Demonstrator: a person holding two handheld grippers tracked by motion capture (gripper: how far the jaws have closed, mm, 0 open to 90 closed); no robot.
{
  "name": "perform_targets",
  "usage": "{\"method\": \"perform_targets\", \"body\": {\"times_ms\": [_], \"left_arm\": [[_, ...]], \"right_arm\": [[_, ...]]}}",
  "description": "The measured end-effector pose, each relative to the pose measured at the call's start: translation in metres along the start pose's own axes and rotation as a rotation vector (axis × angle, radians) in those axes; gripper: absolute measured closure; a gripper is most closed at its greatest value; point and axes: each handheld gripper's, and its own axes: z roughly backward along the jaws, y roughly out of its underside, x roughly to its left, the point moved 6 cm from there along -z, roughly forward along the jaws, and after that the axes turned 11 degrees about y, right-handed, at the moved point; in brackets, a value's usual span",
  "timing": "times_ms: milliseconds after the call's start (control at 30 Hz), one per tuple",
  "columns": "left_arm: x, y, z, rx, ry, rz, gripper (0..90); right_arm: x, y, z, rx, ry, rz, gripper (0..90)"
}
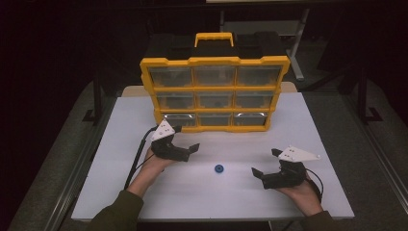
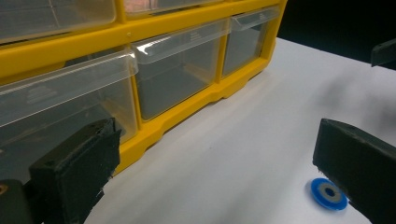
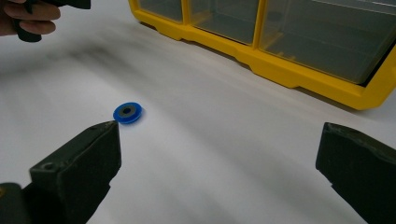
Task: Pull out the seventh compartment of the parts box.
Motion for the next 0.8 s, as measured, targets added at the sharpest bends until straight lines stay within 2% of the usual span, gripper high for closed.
{"method": "perform_targets", "body": {"times_ms": [400,600,800], "left_arm": [[0.0004,0.0024,-0.0029,0.007,0.001,-0.015,0.0],[0.0006,0.0042,-0.0030,0.029,-0.008,-0.038,0.1],[-0.0001,0.0029,-0.0024,0.023,-0.012,-0.049,0.0]], "right_arm": [[0.0027,0.0038,-0.0034,0.024,-0.011,0.012,0.0],[0.0017,0.0035,-0.0026,0.022,-0.007,0.002,0.0],[0.0007,0.0028,-0.0017,0.016,-0.002,-0.004,0.0]]}}
